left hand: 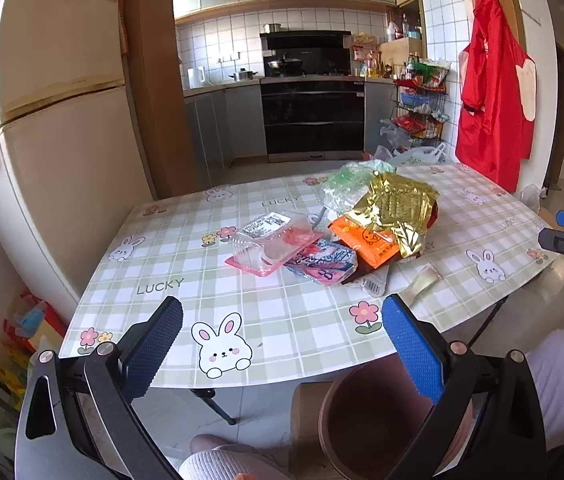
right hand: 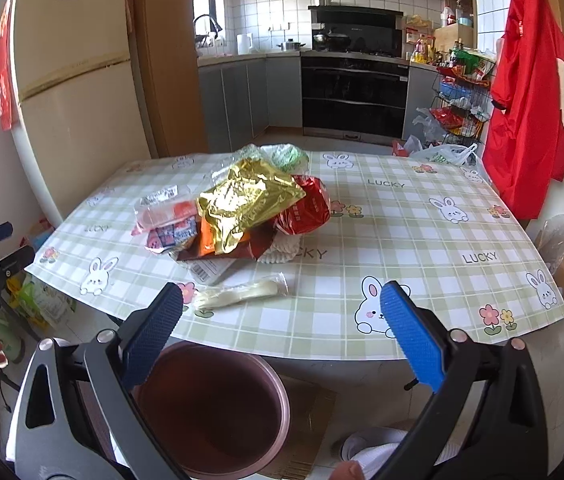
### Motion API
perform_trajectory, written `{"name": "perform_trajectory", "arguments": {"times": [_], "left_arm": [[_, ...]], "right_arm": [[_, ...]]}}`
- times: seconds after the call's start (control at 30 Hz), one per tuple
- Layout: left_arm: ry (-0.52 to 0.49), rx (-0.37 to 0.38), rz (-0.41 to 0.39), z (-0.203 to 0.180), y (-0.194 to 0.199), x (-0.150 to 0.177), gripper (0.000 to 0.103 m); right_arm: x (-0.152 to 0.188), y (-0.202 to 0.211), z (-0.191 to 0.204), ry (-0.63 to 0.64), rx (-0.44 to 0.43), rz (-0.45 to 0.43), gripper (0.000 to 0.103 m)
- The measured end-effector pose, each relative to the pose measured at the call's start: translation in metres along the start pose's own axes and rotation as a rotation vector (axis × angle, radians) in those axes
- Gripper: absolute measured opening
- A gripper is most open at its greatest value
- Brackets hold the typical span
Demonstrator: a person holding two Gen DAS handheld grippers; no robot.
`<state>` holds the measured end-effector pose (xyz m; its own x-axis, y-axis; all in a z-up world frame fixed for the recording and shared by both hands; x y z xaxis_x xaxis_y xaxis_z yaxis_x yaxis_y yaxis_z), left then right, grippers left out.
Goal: Collect trash
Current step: 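Reach the left gripper to the clear pink-rimmed plastic tray and grasp it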
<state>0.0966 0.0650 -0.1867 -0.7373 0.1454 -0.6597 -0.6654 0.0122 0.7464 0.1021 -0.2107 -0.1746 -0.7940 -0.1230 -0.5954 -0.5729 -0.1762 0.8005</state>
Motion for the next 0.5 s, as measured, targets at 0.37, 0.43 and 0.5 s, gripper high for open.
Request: {"name": "perform_trajectory", "arguments": {"times": [0.37, 0.43, 0.5], "left_arm": [[-0.076, -0.076, 0.066, 0.024, -0.061, -0.026, 0.098], [-0.149, -0.114, 0.058, 0.023, -0.076, -0.031, 0.098], [-0.25, -0.161, 0.043, 0.02, -0.093, -0.035, 0.098]], "right_arm": [[-0.034, -0.052, -0.004, 0.074, 0.047, 0.076, 0.097], [-0.042, -0.061, -0.004, 0.075, 0.061, 0.082, 0.097], [-0.05, -0.072, -0.005, 0.071, 0.047, 0.102, 0.097]]}}
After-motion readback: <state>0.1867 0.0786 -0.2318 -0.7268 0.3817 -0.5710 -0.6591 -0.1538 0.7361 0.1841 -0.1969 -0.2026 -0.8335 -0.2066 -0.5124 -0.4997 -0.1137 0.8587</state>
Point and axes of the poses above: each gripper's, at about its wrist camera, not at the fingertips, and y roughly against the way its jaws point, z to its left, x to its underside, the point moved 2 cm from there along -y, roughly the way its jaws point, and after that the axes turned 14 degrees about z, right-handed, at the moved point
